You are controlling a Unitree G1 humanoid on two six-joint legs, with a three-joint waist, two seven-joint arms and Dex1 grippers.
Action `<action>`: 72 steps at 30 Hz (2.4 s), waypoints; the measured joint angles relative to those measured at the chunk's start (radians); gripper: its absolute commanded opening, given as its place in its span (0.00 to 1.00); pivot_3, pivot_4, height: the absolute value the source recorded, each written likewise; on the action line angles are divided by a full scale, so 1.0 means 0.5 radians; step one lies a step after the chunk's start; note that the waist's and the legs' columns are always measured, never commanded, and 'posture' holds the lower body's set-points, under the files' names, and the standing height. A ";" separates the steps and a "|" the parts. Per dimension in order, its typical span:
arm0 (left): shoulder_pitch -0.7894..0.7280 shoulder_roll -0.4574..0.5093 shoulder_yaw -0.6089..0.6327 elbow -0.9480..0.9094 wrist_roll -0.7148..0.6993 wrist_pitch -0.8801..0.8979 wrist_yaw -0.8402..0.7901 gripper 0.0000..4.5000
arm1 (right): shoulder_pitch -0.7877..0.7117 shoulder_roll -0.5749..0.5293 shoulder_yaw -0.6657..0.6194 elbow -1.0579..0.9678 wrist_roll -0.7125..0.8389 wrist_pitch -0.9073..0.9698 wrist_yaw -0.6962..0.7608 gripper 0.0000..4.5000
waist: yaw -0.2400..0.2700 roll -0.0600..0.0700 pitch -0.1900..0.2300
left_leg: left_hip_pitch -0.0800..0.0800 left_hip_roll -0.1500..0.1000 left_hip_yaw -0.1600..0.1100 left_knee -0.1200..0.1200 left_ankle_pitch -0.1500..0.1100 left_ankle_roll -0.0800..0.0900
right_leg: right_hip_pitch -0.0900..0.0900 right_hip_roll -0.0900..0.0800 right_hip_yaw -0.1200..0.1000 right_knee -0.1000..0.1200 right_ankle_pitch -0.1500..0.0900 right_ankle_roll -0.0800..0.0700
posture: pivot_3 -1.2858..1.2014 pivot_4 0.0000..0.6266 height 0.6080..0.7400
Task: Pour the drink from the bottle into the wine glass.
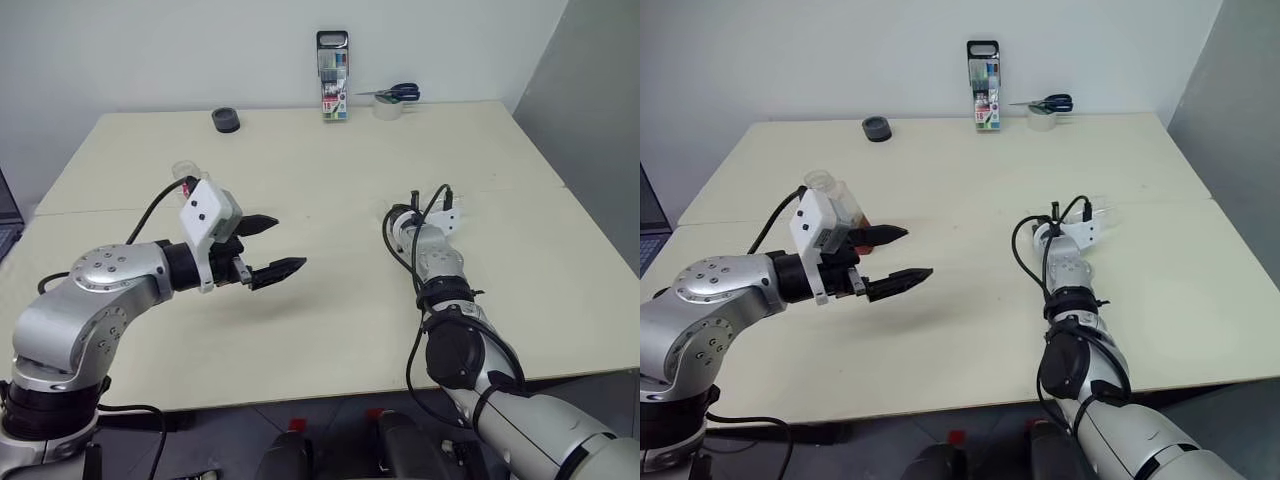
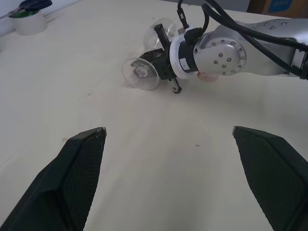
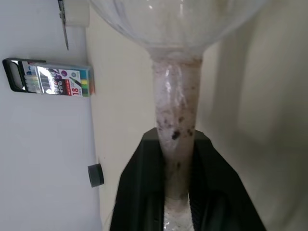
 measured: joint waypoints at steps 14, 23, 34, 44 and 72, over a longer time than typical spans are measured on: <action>0.000 0.009 0.000 0.025 0.024 -0.044 -0.027 1.00 | -0.049 -0.041 0.045 0.020 -0.003 -0.047 -0.006 1.00 | 0.001 -0.008 -0.008 | 0.003 0.001 -0.001 0.000 0.000 0.000 | 0.003 0.008 0.000 -0.001 0.000 0.000 | 0.52 0.24 1.00; 0.002 0.013 -0.002 0.051 0.038 -0.055 -0.046 1.00 | -0.071 -0.192 0.014 0.168 0.001 -0.093 -0.030 1.00 | 0.068 -0.007 -0.014 | 0.026 0.001 -0.006 -0.002 -0.001 0.002 | 0.044 0.010 -0.006 -0.030 0.000 0.001 | 0.52 0.24 1.00; 0.002 0.014 -0.002 0.056 0.053 -0.062 -0.072 1.00 | -0.029 -0.217 0.038 0.140 -0.008 -0.188 -0.067 1.00 | 0.113 -0.010 -0.018 | 0.028 -0.001 -0.010 -0.002 -0.001 0.002 | 0.052 0.008 -0.008 -0.036 0.000 0.002 | 0.52 0.24 1.00; 0.001 0.004 -0.014 0.090 0.083 -0.105 -0.084 1.00 | 0.200 -0.201 0.124 -0.423 0.003 0.057 -0.320 1.00 | 0.130 -0.007 -0.016 | 0.026 -0.006 -0.013 -0.005 -0.003 0.004 | 0.050 0.001 -0.009 -0.039 0.000 0.003 | 0.52 0.24 1.00; 0.000 0.000 -0.045 0.104 0.090 -0.118 -0.077 1.00 | 0.067 -0.275 0.073 -0.039 0.155 0.305 0.036 1.00 | 0.024 -0.009 -0.018 | 0.032 0.020 0.008 -0.029 -0.002 0.004 | 0.032 0.025 0.004 -0.039 0.003 -0.004 | 0.52 0.24 1.00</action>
